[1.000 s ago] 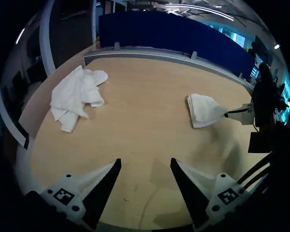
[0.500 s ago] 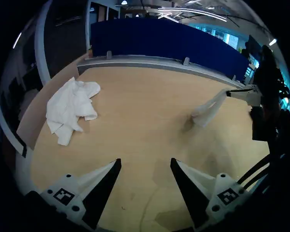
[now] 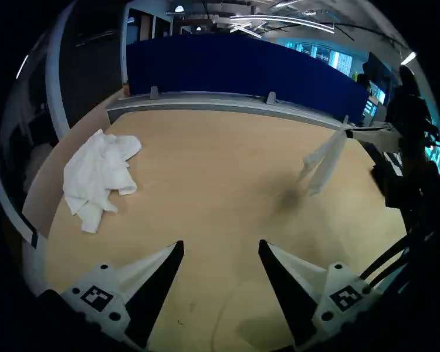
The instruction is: Fold towel
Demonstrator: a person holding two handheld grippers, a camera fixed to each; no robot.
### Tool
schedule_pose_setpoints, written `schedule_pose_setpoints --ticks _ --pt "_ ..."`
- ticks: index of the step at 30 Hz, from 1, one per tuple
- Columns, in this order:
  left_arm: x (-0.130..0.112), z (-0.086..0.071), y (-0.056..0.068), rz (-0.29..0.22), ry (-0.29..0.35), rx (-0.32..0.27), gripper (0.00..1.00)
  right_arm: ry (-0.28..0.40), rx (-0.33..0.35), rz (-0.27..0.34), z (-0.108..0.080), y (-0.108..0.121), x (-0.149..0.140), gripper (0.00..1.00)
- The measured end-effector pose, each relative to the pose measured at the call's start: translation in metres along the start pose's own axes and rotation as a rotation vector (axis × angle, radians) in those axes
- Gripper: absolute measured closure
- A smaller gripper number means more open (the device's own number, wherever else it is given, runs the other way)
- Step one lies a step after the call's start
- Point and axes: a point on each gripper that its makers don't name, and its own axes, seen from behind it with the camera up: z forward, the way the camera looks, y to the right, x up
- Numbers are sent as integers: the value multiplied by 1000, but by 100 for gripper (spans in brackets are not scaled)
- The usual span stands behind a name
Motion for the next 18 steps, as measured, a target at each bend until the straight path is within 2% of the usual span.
schedule_pose_setpoints --ticks 8,18 --pt "4 2 13 20 -4 -19 5 -1 -38 13 -27 34 -3 96" --pt "7 8 35 26 -10 -32 5 -15 -101 59 -63 99 -26 96"
